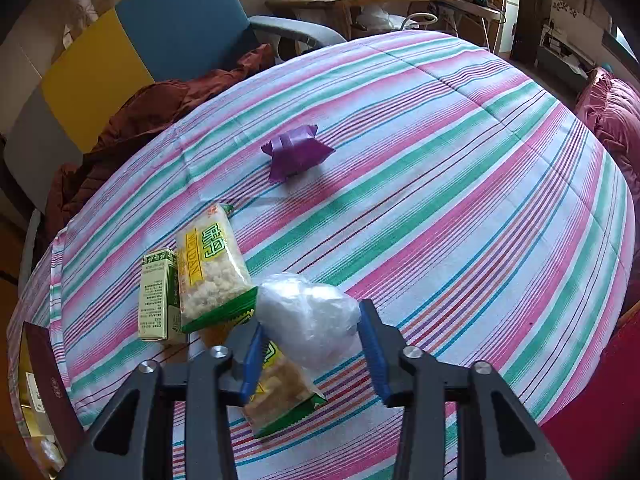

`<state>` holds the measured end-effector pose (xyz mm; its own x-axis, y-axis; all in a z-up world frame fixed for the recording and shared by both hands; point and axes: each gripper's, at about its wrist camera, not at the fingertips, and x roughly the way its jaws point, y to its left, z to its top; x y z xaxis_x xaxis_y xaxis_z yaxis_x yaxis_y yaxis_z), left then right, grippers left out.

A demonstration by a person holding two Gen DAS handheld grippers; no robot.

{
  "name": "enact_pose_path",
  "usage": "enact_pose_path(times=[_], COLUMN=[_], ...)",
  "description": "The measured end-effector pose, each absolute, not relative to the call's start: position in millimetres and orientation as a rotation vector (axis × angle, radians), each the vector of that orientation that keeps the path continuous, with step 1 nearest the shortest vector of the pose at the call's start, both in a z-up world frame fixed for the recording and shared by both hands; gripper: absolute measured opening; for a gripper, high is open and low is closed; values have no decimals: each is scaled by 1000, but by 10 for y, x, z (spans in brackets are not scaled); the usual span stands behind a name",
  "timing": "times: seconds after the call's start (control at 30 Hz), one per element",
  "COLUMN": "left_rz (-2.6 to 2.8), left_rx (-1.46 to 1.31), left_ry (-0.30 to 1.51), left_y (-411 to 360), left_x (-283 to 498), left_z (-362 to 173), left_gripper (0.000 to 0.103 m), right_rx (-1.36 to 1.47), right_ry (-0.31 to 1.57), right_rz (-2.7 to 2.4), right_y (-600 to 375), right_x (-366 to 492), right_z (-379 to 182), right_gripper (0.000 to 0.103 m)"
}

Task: Organize objects
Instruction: 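Grasp the yellow sponge with the left gripper while the right grasps a wrapped ball, then carry the sponge and wrapped ball into the gold tray and release both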

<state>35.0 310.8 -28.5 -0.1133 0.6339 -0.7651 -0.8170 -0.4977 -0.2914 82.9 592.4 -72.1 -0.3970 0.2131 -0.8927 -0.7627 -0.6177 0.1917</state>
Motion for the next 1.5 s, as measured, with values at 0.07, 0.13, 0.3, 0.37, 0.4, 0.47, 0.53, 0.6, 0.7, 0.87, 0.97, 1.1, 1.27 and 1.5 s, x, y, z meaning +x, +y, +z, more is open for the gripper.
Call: enact_pose_path(times=[0.07, 0.13, 0.3, 0.37, 0.4, 0.47, 0.53, 0.6, 0.7, 0.87, 0.97, 1.1, 1.27, 1.5], left_rz=[1802, 1813, 1857, 1882, 1901, 1936, 1975, 2021, 2086, 2202, 2267, 2326, 2380, 2470], left_rx=[-1085, -1075, -1042, -1027, -1017, -1005, -995, -988, -999, -1033, -1061, -1065, -1055, -1034], left_ry=[238, 230, 193, 168, 155, 136, 106, 77, 32, -33, -80, -128, -175, -225], left_y=[3045, 2976, 2759, 2647, 2568, 2421, 2239, 2022, 1689, 1177, 886, 601, 322, -104], left_x=[348, 355, 342, 318, 301, 257, 207, 150, 60, -83, -159, -189, -204, -271], left_z=[-252, -213, -34, 57, 110, 189, 266, 322, 346, 289, 231, 207, 237, 283], left_gripper=[48, 48, 48, 49, 49, 49, 49, 49, 49, 49, 49, 49, 49, 49], right_rx=[-1135, -1105, -1019, -982, -964, -931, -912, -902, -912, -948, -976, -1054, -1212, -1416], right_ry=[817, 825, 859, 860, 851, 821, 796, 760, 704, 605, 544, 454, 360, 328], right_rz=[2063, 2066, 2116, 2161, 2183, 2232, 2269, 2314, 2372, 2491, 2606, 2795, 3000, 3111], right_y=[5946, 5965, 5981, 5950, 5924, 5866, 5811, 5743, 5617, 5218, 4837, 4168, 3197, 2373], right_x=[892, 929, 1002, 1025, 1025, 1003, 971, 950, 880, 766, 641, 436, 223, 26], right_z=[-664, -631, -502, -431, -390, -320, -272, -217, -153, 16, 161, 313, 278, 72], right_gripper=[39, 38, 38, 38, 38, 38, 38, 38, 38, 38, 38, 38, 38, 38])
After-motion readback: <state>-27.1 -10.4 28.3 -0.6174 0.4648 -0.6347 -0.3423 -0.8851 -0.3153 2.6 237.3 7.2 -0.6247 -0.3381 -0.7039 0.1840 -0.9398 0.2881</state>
